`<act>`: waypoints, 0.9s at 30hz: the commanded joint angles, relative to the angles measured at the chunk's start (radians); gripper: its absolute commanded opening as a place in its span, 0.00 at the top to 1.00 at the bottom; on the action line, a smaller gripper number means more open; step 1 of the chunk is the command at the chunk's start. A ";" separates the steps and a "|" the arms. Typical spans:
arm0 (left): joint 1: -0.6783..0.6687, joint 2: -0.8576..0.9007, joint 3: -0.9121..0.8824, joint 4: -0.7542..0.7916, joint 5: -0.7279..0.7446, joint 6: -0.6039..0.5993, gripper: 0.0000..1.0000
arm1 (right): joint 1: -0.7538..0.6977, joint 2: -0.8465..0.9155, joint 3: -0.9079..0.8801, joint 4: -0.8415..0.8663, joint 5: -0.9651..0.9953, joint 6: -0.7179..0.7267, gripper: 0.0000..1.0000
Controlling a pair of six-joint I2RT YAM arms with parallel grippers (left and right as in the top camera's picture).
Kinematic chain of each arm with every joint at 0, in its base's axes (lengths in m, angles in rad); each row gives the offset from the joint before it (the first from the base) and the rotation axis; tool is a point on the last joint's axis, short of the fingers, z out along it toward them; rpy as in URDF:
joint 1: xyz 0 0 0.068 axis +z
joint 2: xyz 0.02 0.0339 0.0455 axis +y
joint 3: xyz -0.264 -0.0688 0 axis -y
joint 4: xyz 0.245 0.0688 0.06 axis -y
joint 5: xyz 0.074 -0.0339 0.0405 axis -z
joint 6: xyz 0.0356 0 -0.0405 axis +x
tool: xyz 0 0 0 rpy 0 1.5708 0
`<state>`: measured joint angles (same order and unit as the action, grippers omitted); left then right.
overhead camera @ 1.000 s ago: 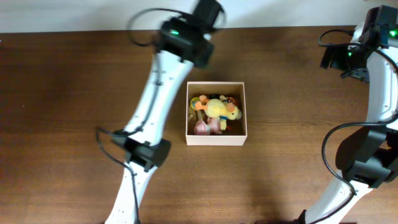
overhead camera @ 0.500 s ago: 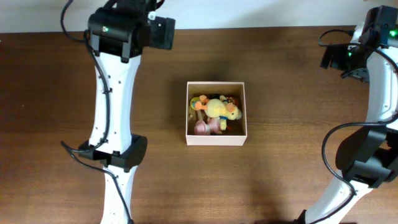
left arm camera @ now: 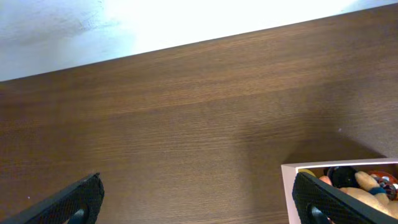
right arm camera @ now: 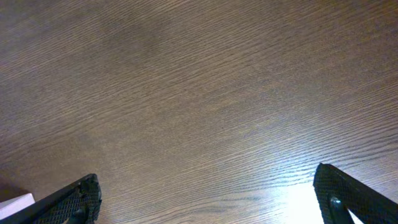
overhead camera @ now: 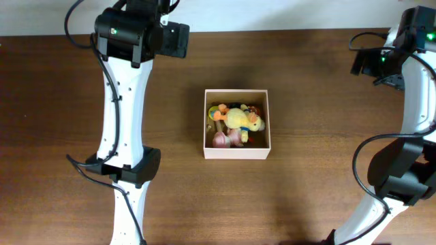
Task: Pack container
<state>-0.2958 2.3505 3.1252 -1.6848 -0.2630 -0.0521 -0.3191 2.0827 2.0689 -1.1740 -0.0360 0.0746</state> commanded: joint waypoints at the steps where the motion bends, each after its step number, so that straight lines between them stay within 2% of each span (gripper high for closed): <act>1: 0.004 -0.026 0.010 -0.003 -0.018 0.004 0.01 | 0.004 0.007 -0.006 0.003 -0.006 0.002 0.01; 7: 0.015 -0.129 0.010 -0.003 -0.049 -0.003 0.01 | 0.004 0.007 -0.006 0.003 -0.006 0.002 0.01; 17: 0.148 -0.346 -0.040 0.021 -0.010 -0.050 0.01 | 0.004 0.007 -0.006 0.003 -0.006 0.002 0.01; 22: 0.191 -0.490 -0.280 0.225 -0.006 -0.093 0.01 | 0.004 0.007 -0.006 0.003 -0.006 0.002 0.01; 27: 0.226 -0.688 -0.678 0.530 -0.003 -0.093 0.01 | 0.004 0.007 -0.006 0.003 -0.006 0.002 0.01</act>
<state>-0.0914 1.7401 2.6152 -1.2243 -0.2779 -0.1284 -0.3191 2.0827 2.0689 -1.1740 -0.0360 0.0750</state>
